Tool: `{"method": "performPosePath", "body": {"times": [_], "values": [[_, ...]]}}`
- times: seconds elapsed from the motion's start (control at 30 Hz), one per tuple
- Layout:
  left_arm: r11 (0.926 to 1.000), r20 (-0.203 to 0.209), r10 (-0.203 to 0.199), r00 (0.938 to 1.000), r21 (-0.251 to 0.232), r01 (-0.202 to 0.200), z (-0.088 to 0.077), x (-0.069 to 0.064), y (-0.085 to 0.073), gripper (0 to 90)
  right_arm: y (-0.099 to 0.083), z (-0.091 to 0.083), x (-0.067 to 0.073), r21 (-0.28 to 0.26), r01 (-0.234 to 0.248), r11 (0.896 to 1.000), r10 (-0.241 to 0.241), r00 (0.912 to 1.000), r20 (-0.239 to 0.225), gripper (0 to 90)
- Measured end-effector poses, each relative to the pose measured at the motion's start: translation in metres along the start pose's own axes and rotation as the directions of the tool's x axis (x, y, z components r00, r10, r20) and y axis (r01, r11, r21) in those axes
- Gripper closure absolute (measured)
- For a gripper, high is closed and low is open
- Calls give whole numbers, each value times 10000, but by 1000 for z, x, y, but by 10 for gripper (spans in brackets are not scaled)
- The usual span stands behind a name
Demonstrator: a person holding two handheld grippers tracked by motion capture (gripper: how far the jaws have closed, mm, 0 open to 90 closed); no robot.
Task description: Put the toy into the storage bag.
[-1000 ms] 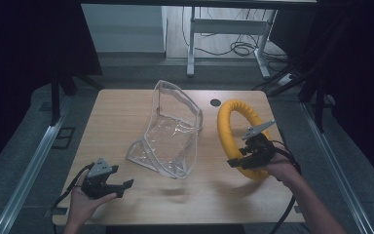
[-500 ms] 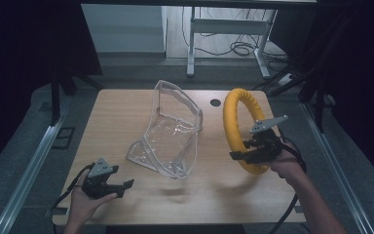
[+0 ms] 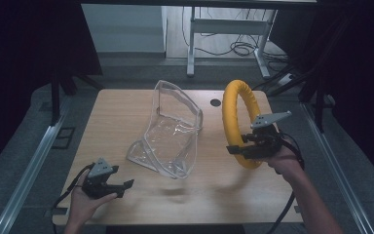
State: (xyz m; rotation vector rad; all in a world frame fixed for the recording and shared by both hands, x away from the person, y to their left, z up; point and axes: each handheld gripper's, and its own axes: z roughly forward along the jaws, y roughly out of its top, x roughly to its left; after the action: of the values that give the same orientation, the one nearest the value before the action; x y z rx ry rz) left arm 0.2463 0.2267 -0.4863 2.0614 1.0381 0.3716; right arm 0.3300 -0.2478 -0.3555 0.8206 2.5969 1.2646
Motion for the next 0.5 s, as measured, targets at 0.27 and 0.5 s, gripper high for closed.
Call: {"method": "performPosePath", "body": {"times": [0.27, 0.5], "values": [[10000, -18, 39, 10000, 32, -39, 0, 0, 0, 211, 8, -1, 3, -386, 89, 9992, -93, 9999, -111, 502], [10000, -17, 44, 10000, 40, -44, 1, 0, 0, 211, 15, 0, 7, -655, 193, 9977, -206, 9996, -184, 502]]}}
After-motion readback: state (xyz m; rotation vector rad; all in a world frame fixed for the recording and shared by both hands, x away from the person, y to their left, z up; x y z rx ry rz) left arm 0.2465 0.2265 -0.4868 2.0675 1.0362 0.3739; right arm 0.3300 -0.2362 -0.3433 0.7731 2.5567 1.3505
